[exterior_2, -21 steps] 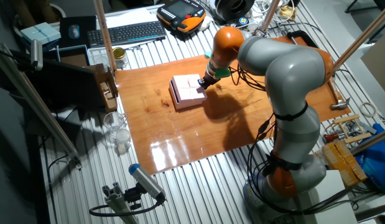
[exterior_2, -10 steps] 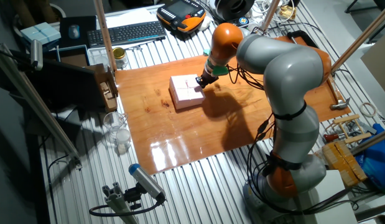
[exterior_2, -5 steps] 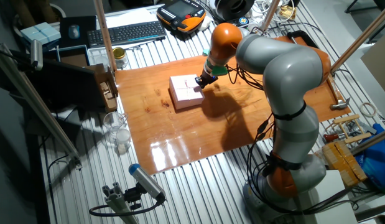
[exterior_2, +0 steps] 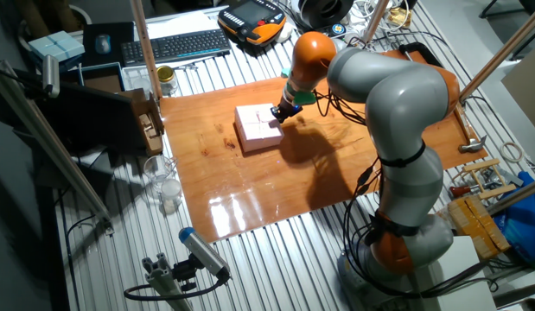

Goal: Slide the outer casing onto the gift box

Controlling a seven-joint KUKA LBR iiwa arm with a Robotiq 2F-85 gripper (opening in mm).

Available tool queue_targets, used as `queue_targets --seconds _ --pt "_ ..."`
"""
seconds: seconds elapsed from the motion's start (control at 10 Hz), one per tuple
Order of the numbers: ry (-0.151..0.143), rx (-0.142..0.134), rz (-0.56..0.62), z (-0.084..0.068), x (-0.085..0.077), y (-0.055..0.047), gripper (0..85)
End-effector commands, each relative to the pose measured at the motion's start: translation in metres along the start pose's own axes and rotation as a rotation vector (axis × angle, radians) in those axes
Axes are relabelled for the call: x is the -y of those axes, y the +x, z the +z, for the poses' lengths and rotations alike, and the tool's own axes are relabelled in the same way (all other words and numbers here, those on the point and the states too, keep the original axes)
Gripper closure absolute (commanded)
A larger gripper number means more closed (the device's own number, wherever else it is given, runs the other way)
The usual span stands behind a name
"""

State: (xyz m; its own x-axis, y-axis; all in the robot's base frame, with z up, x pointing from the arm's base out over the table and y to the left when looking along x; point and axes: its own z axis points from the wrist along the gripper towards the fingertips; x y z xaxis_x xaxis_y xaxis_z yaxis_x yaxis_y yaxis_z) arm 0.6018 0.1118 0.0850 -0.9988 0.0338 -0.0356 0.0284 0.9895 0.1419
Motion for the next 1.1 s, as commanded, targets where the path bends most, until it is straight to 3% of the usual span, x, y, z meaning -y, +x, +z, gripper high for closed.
queue_targets --seconds 0.0,1.0 --pt "0.0 0.0 0.0 -0.0001 -0.0001 0.0 85.0" --pt "0.0 -0.005 0.001 -0.006 -0.0025 0.0011 85.0"
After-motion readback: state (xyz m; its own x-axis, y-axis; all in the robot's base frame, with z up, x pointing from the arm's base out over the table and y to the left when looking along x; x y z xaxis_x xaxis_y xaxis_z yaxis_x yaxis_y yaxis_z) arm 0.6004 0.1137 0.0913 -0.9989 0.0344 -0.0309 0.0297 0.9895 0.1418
